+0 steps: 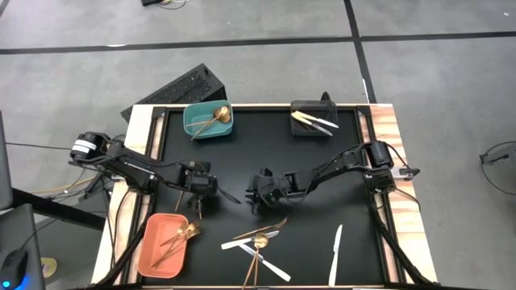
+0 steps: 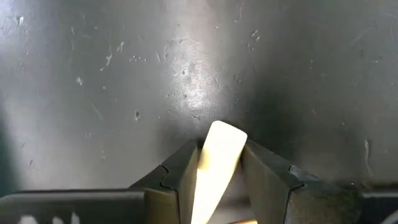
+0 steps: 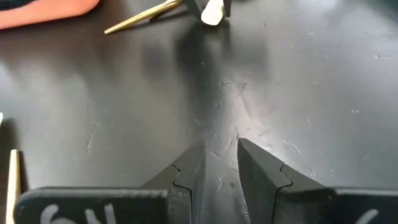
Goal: Sort silverware by color (type)
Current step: Put the yellow knife into the black bin
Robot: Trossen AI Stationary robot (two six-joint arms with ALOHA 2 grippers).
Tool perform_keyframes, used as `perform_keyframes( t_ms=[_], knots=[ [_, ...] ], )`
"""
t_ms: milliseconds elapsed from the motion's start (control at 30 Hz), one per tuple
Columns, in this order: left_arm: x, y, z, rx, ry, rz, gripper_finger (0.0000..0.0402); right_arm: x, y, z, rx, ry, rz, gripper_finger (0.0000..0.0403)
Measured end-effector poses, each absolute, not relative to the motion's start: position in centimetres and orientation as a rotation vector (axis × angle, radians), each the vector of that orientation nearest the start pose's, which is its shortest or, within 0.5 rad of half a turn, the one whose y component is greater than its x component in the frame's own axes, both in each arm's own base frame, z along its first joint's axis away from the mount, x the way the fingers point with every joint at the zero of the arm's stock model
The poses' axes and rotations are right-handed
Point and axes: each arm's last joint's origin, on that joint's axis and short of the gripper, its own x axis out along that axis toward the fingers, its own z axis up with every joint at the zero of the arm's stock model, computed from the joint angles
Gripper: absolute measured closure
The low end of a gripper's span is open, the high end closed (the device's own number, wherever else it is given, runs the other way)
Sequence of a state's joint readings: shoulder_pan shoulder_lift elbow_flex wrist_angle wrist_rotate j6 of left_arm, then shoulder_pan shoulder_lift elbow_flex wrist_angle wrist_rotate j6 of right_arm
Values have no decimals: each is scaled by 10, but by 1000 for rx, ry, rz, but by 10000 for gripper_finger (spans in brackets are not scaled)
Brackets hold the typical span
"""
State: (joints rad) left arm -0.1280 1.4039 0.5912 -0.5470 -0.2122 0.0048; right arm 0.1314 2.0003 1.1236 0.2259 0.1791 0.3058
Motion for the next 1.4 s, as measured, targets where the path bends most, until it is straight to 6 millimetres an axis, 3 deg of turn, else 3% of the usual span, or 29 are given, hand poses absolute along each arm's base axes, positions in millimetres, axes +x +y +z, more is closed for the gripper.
perform_keyframes(
  t_ms=[167,267,433,700,900,1000,1233,1400],
  knots=[
    [213,-22,134,278,1284,36,338,406,49,135,192,635,-143,290],
    [225,-22,137,295,1166,53,351,404,52,133,205,659,-147,290],
    [239,-21,148,351,1014,181,374,385,53,144,167,791,-277,290],
    [275,-25,200,340,778,250,374,339,61,202,-10,831,-495,290],
    [288,-32,230,287,650,178,375,295,66,241,-12,719,-452,290],
    [294,-37,241,279,512,146,375,277,62,240,63,586,-414,290],
    [301,-41,262,225,166,44,375,255,58,211,192,148,-230,290],
    [302,-42,272,236,55,38,375,252,56,198,149,56,-222,289]
  ],
)
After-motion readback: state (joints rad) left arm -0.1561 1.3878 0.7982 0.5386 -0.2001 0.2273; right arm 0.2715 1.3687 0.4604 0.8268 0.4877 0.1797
